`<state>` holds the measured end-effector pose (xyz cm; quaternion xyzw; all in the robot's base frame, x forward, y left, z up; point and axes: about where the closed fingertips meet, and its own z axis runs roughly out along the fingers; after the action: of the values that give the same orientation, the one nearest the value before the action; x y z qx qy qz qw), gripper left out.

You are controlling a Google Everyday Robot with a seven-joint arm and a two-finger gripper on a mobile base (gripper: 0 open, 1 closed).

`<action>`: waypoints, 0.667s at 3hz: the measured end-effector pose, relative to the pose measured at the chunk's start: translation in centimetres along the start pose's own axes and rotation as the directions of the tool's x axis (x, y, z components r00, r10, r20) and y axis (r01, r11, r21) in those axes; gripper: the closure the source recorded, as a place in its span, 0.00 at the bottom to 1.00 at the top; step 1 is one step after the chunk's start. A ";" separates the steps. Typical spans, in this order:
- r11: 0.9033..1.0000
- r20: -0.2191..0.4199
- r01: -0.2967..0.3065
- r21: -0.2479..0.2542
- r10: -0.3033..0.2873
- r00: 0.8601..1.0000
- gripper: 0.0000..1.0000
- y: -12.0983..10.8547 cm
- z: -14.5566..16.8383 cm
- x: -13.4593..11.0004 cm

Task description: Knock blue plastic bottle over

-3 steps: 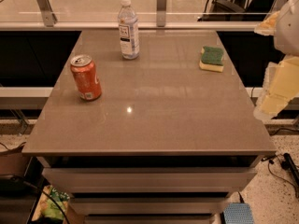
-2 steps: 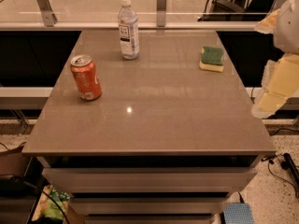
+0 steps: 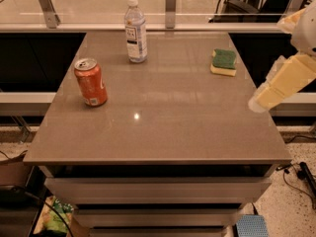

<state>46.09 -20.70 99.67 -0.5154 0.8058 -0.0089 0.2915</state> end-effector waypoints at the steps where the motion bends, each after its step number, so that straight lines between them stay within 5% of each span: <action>1: 0.998 0.144 -0.050 0.044 0.044 0.989 0.00 -2.0 1.4 -2.2; 2: 0.990 0.288 -0.126 0.064 0.102 0.952 0.00 -3.9 2.9 -4.1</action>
Offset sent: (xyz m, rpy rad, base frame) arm 0.1012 0.0332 0.0119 0.4736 -0.2751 -0.0856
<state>51.96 -18.32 100.34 -0.4517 0.7831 0.0492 0.4246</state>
